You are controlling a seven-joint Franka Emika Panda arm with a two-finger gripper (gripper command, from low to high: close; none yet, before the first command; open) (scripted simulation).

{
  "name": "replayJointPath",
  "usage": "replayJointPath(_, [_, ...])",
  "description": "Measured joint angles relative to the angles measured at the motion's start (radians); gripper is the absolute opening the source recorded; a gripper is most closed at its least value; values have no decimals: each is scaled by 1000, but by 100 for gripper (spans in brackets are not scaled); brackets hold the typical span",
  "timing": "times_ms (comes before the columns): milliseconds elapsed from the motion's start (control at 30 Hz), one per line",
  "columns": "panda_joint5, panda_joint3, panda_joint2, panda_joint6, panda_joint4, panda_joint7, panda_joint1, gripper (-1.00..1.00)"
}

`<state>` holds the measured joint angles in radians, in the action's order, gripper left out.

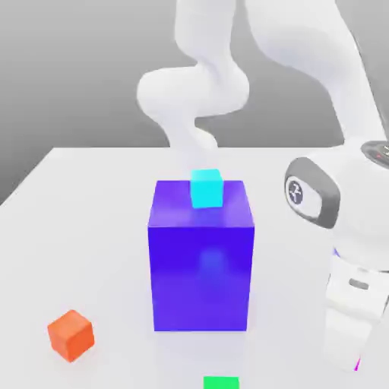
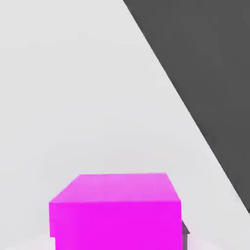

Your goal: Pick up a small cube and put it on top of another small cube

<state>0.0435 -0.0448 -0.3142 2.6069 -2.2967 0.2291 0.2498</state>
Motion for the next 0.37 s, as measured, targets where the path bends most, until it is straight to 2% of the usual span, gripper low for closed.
replayJointPath(133, [-55, 76, 43, -56, 16, -18, -107, -100])
replayJointPath(267, [-77, 86, -64, 41, 26, -30, -133, -100])
replayJointPath(300, [-79, 85, -82, 58, 27, -31, -134, 100])
replayJointPath(367, [-79, 85, -82, 58, 27, -31, -134, 100])
